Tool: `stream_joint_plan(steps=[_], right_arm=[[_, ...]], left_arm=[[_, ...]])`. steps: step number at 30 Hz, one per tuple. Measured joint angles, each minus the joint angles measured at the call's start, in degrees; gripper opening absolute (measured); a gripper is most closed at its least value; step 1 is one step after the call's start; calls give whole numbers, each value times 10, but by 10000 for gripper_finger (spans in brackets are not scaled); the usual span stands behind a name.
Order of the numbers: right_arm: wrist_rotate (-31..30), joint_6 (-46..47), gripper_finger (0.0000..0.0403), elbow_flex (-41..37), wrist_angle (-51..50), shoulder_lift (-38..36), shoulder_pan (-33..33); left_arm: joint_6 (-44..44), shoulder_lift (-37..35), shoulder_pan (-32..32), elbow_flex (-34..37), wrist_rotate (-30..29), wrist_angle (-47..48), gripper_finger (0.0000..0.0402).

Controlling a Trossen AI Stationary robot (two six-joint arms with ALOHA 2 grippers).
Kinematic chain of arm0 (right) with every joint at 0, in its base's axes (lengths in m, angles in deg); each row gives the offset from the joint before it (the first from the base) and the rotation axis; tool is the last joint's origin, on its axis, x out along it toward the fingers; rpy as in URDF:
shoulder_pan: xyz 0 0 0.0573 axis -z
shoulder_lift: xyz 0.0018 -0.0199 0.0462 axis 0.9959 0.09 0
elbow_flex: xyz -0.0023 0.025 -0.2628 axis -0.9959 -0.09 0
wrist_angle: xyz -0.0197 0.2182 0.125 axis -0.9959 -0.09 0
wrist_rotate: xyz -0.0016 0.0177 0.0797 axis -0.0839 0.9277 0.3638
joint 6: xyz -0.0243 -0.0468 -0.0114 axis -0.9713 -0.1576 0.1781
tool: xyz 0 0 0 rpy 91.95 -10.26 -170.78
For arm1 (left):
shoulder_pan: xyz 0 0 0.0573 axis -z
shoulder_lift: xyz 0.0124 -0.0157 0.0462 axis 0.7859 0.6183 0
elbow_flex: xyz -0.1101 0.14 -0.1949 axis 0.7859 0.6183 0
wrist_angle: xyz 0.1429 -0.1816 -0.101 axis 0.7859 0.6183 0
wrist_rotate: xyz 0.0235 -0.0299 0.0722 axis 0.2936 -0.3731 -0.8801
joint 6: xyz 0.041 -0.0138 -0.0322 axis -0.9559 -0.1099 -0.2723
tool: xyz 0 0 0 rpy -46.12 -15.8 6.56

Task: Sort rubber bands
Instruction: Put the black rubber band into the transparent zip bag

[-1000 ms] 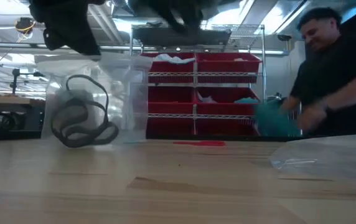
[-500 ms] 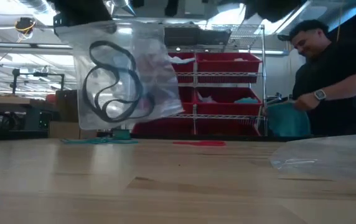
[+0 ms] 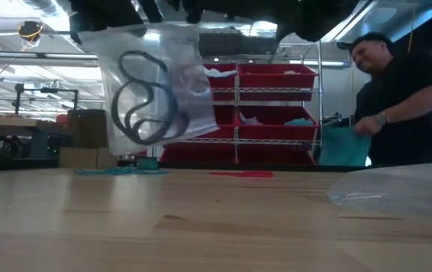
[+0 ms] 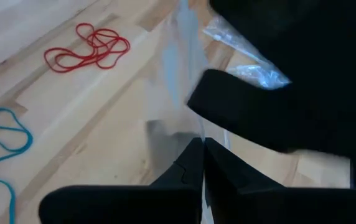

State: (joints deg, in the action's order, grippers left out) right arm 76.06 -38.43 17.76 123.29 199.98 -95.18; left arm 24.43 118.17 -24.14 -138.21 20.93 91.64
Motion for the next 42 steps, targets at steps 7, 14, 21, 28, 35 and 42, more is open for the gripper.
stream_joint_plan(steps=[7, 14, 21, 28, 35, 42], right_arm=[[-1, -48, 1, 0, -45, 0, 3], [-31, -67, 1, 2, -120, -2, 3], [-77, -67, 1, 1, -138, -2, -1], [-106, -39, 1, 1, -198, -2, -1], [-96, 15, 1, -4, -272, 5, -3], [-108, 70, 1, -2, -302, 2, -1]], left_arm=[[5, -1, 1, 0, 2, 4, 0], [-2, -11, 1, 2, -20, 21, 0], [23, -18, 1, 2, -50, 52, 0], [51, -18, 1, 2, -65, 88, 0], [60, -23, 0, -3, -117, 90, 0], [52, -21, 0, -1, -117, 93, 0]])
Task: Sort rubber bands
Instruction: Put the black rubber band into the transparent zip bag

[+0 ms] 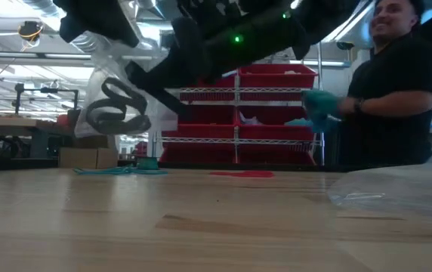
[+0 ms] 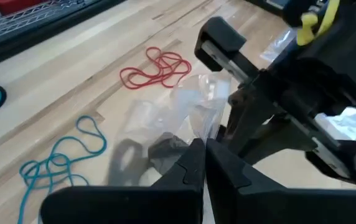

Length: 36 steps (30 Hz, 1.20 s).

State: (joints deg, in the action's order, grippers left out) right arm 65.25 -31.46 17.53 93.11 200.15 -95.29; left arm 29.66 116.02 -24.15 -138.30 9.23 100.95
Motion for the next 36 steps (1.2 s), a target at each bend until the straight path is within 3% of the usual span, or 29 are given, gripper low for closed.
stream_joint_plan(steps=[3, 13, 22, 36], right_arm=[[-1, 57, 1, 0, 14, 0, -1], [-14, 387, 1, 0, 15, 0, 8], [-71, 513, 1, 1, 16, 0, 11], [-57, 647, 38, 2, 21, 9, 11]], left_arm=[[-14, 1, 1, 0, 2, -3, 0], [-29, 21, 9, 30, 6, -50, 0], [-29, 54, 9, 45, 6, -96, 0], [-79, 63, 4, 59, 6, -210, 0]])
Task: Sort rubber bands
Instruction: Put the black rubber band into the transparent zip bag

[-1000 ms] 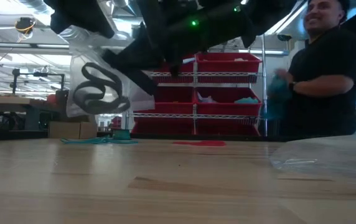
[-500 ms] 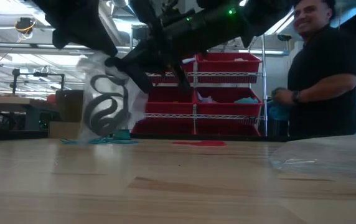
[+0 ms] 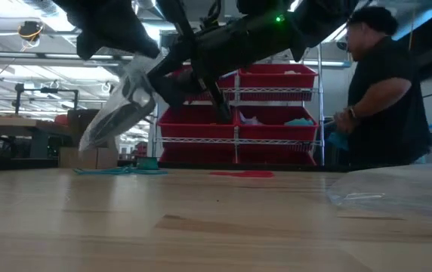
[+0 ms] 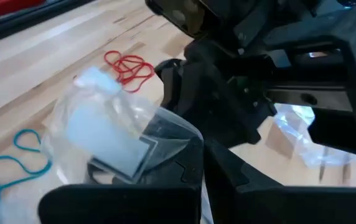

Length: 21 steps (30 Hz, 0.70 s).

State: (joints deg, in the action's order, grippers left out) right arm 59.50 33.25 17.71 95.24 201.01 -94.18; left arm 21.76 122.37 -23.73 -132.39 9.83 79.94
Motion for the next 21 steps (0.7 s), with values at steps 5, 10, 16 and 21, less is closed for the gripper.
stream_joint_plan(steps=[5, 10, 16, 21], right_arm=[[0, -8, 63, 0, 1, 1, 0], [0, -89, 119, 0, 1, 1, 0], [1, -154, 178, 0, -18, 1, 1], [2, -213, 188, 0, -19, 1, 1]], left_arm=[[5, 0, -4, 9, 0, 7, 0], [54, -1, -3, 19, -1, 54, 0], [91, -1, -3, 20, -3, 88, 0], [91, -1, -7, 21, -6, 95, 0]])
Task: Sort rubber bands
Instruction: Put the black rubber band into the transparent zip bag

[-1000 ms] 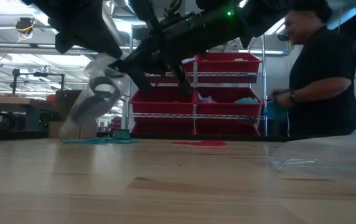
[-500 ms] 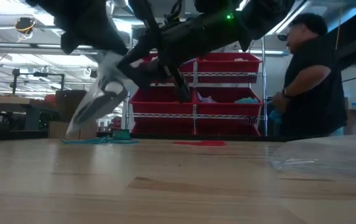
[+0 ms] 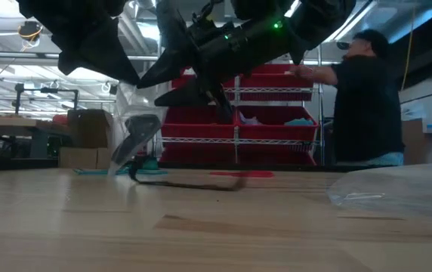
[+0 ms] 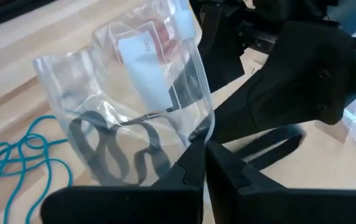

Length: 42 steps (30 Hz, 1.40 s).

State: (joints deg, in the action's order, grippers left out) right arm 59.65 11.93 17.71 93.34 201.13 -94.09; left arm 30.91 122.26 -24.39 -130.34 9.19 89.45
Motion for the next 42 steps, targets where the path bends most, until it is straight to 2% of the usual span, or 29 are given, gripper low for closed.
stream_joint_plan(steps=[6, 9, 12, 14, 19, 25, 28, 36, 38, 42], right_arm=[[23, -45, 188, 0, -3, 0, 0], [71, -91, 189, 0, -23, -6, -1], [128, -124, 189, 0, -94, -34, -4], [144, -142, 189, 1, -147, -55, -7], [145, -178, 189, 0, -297, -100, -14], [146, -176, 192, 0, -400, -115, -23], [154, -167, 215, 0, -395, -111, -24], [195, -127, 320, 0, -413, -81, -31], [183, -123, 333, 0, -416, -66, -45], [120, -124, 339, 0, -422, -42, -83]], left_arm=[[0, 0, 0, 0, 1, 2, 0], [4, 0, -1, 0, -6, 15, 0], [7, 1, -2, 1, -5, 22, 0], [8, 1, -1, 1, -4, 23, 0], [8, 1, -1, 1, -1, 24, 0], [9, 1, 0, 1, 1, 24, 0], [9, 1, 0, 1, 1, 24, 0], [9, 1, 0, 0, 7, 24, 0], [9, 1, 0, 0, 7, 24, 0], [4, 1, 0, 0, 8, 25, 0]])
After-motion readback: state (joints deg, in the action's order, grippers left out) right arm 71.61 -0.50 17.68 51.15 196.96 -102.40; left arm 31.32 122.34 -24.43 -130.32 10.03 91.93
